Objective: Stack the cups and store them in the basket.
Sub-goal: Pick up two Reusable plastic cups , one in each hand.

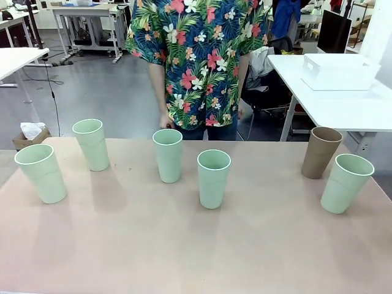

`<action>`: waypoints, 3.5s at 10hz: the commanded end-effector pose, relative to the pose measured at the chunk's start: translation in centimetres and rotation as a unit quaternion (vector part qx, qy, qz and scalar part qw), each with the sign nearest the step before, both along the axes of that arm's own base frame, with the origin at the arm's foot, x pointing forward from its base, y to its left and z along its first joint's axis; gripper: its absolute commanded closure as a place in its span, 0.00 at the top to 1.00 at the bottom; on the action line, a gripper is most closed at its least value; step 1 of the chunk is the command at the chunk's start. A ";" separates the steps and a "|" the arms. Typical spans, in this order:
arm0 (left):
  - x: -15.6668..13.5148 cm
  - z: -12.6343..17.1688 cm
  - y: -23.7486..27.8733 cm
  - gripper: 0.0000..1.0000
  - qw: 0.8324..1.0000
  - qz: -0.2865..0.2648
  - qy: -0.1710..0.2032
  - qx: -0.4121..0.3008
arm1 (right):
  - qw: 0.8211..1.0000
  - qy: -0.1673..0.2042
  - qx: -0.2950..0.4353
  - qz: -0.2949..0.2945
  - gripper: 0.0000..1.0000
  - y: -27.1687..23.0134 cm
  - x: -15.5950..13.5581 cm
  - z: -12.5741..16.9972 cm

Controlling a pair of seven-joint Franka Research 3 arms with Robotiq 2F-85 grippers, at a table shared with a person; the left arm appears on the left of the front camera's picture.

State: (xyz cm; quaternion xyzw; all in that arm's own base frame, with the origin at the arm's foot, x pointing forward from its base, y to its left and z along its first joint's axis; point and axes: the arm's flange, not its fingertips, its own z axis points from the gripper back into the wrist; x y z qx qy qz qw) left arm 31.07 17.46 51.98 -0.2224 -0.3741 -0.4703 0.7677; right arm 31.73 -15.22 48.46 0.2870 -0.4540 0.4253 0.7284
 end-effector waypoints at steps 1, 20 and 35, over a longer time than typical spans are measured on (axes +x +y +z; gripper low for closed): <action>0.0 0.1 -0.1 1.00 1.000 -0.003 -0.003 -0.003 | 1.000 -0.014 0.007 0.002 1.00 0.0 0.4 0.2; 0.0 0.1 -0.1 1.00 1.000 -0.003 -0.003 -0.003 | 1.000 -0.014 0.007 0.002 1.00 0.0 0.4 0.2; 8.5 -15.1 10.4 1.00 0.972 -0.104 -0.080 -0.193 | 0.983 -0.056 0.139 0.104 1.00 -12.6 9.1 -14.2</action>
